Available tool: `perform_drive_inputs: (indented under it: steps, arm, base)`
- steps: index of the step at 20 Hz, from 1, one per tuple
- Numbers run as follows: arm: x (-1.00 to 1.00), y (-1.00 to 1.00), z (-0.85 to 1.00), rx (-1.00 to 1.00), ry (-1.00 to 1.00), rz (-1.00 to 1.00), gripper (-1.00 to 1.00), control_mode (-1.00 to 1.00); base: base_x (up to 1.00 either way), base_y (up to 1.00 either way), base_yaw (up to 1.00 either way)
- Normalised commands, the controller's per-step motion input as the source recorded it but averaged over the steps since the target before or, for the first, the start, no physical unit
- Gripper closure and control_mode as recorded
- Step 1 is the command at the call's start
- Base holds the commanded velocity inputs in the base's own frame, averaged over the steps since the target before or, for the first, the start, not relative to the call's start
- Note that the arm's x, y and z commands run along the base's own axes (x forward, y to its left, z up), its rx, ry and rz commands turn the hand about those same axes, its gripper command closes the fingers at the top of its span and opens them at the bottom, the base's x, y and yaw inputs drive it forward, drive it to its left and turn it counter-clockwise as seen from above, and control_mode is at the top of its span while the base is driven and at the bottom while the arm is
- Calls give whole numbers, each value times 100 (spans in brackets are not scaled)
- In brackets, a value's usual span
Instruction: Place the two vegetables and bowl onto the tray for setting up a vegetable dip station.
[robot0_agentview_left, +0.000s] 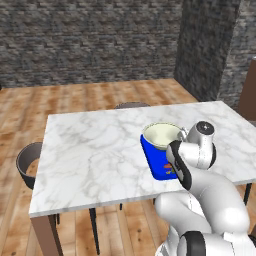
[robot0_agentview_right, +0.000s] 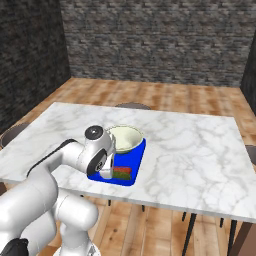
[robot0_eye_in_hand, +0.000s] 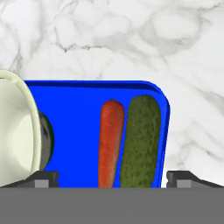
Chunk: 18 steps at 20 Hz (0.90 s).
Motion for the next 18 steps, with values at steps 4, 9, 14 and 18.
perform_drive_inputs:
  steps: [4,9,14,18]
  arm:
    - [-2,0,3,0,1,-1,-100,-100]
    - [-13,-1,43,2,7,-2,-100,-100]
    - [-16,0,58,4,8,-1,-100,-100]
    - [0,14,30,9,16,-8,-100,-100]
  base:
    - [0,0,0]
    - [0,0,0]
    - [0,0,0]
    - [0,0,0]
